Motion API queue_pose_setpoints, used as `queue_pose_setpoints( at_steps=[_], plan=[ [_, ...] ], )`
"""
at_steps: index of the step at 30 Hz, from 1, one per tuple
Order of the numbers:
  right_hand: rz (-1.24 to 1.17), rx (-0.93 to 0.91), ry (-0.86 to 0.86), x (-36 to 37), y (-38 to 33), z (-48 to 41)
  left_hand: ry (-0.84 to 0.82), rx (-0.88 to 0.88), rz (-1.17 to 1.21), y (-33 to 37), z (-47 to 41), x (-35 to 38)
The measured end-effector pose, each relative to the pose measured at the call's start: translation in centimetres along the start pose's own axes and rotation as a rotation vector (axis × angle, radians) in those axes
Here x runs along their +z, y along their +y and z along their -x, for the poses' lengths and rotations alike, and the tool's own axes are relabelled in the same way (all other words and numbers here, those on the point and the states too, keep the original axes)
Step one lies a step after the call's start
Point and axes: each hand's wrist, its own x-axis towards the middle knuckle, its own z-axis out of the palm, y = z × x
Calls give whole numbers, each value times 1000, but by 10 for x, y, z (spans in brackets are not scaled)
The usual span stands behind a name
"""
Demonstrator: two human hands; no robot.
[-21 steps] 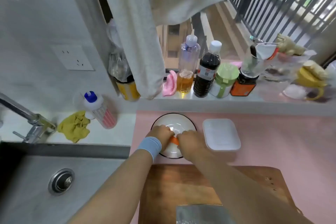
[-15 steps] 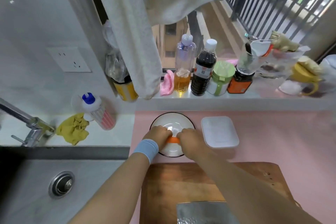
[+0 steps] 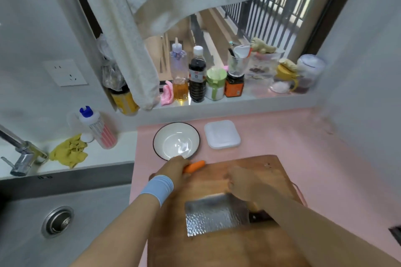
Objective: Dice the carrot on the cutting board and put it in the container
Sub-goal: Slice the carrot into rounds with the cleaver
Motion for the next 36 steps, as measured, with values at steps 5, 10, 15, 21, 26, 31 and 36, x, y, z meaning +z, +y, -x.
queue_pose_setpoints(
  at_steps=[5, 10, 15, 21, 26, 31, 36],
  plan=[
    [49, 88, -153, 29, 29, 68, 102, -32, -60, 34, 45, 26],
    [208, -6, -106, 41, 35, 96, 75, -47, 83, 36, 61, 55],
    [232, -73, -125, 39, 45, 109, 222, -78, 139, 34, 76, 59],
    [-27, -16, -167, 12, 73, 123, 427, -213, 314, 10, 82, 68],
    [-208, 64, -121, 7, 65, 128, 413, -284, 345, 9, 88, 80],
    [-476, 46, 35, 13, 39, 130, 260, -302, 171, 28, 91, 97],
    [-454, 82, 101, 30, 28, 127, 205, -135, 227, 58, 90, 121]
  ],
)
